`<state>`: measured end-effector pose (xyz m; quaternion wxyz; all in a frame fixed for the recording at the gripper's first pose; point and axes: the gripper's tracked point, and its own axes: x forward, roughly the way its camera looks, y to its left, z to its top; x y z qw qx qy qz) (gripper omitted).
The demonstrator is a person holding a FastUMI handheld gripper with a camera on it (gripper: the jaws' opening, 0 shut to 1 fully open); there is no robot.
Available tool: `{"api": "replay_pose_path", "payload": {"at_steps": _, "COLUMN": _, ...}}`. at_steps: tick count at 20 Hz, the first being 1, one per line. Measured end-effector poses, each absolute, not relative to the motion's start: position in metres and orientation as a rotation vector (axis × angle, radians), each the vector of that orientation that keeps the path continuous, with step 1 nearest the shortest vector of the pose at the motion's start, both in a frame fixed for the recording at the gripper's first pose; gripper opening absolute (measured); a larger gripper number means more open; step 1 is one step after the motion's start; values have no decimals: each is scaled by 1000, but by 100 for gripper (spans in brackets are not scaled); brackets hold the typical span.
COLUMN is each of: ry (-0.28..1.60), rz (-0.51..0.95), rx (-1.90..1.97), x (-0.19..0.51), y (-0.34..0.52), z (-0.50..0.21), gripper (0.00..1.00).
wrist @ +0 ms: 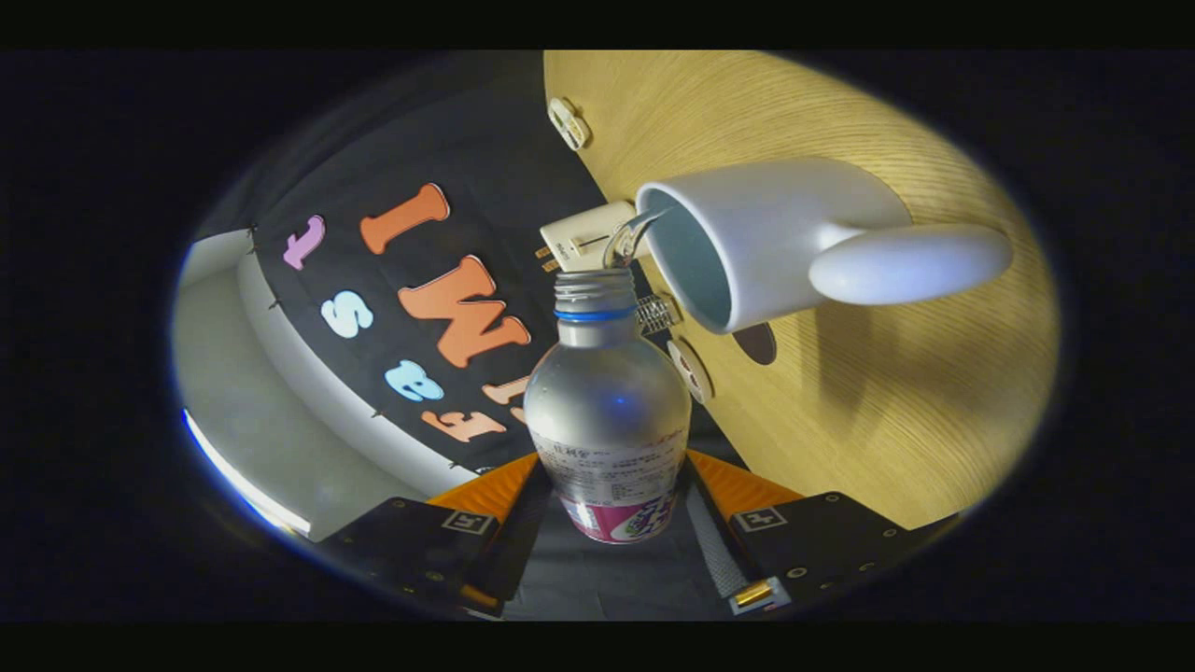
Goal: Take the bottle from table, then pour the juice into the cup, finally place the bottle on the coaster
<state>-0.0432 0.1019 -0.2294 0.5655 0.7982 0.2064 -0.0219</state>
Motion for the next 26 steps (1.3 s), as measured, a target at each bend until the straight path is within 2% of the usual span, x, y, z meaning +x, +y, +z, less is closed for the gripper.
{"api": "replay_pose_path", "payload": {"at_steps": 26, "ry": 379, "rz": -10, "rx": 2010, "x": -28, "y": 103, "z": -201, "gripper": 78}}
